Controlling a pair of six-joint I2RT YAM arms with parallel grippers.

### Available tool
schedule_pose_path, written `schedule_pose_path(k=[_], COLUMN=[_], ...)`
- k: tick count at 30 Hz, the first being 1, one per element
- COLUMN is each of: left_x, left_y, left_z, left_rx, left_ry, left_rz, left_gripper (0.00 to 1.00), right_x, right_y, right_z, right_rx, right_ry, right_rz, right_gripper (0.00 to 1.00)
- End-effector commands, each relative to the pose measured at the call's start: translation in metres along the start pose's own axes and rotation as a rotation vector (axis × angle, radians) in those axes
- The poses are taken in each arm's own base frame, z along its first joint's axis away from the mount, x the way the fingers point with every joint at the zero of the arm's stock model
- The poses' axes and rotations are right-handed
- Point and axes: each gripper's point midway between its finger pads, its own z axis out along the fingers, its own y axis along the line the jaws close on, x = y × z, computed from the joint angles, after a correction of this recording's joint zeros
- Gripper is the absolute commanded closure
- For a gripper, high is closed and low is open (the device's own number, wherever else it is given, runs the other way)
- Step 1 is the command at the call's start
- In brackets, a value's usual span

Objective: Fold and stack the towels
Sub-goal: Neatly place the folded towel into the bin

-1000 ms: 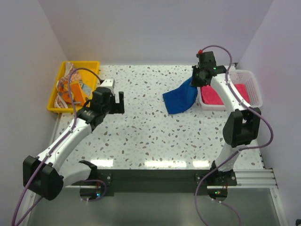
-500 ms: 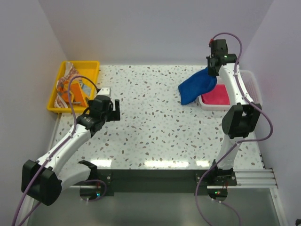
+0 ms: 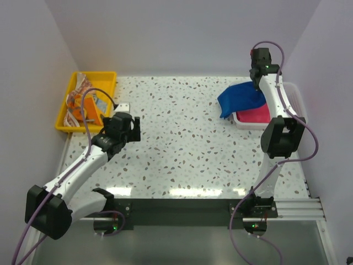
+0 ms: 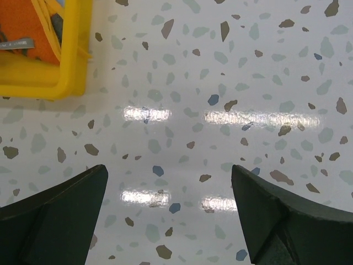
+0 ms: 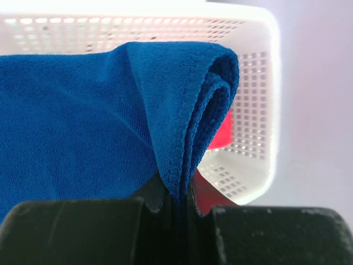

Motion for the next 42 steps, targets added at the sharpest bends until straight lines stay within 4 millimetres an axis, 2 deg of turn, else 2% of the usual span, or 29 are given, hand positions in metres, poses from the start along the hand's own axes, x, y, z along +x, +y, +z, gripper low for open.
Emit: schedule_pose_path(k=[1, 3, 4, 11, 16, 23, 31, 37, 40, 42], left_x=[-0.005, -0.004, -0.004, -0.002, -0.002, 0.0, 0.0, 0.001, 0.001, 0.002], left_y=[0.0, 0.0, -0.001, -0.002, -0.004, -0.004, -0.006, -0.006, -0.006, -0.008], left_z=[0.002, 0.003, 0.003, 0.005, 0.006, 0.007, 0.008, 0.008, 0.008, 0.009], left_rx=[-0.024, -0.026, -0.023, -0.016, -0.011, -0.01, -0.003, -0.003, -0.002, 0.003], left_ry=[-0.019, -0.014, -0.012, -0.004, -0.001, 0.005, 0.01, 0.012, 0.013, 0.018], left_rz=[-0.009, -0.006, -0.004, 0.003, 0.005, 0.008, 0.011, 0.013, 0.012, 0.015], left_gripper=[0.0, 0.0, 0.0, 0.0, 0.0, 0.0, 0.0, 0.0, 0.0, 0.0], right_x=[-0.017, -0.018, -0.013, -0.001, 0.003, 0.014, 0.019, 0.034, 0.042, 0.048], right_y=[-0.033, -0.035, -0.047, -0.051, -0.05, -0.039, -0.036, -0.032, -0.038, -0.038], right_z=[-0.004, -0.004, 0.002, 0.018, 0.028, 0.048, 0.06, 0.081, 0.09, 0.099], right_rx=[0.129, 0.142, 0.16, 0.188, 0.201, 0.185, 0.206, 0.241, 0.293, 0.31], right_ry=[-0.055, -0.059, -0.043, -0.024, -0.02, 0.006, 0.016, 0.054, 0.076, 0.097], right_rz=[-0.023, -0.033, -0.017, -0.014, -0.021, -0.038, -0.054, -0.052, -0.05, -0.053], right_gripper=[1.0, 1.0, 1.0, 1.0, 1.0, 1.0, 1.0, 1.0, 0.97, 0.92])
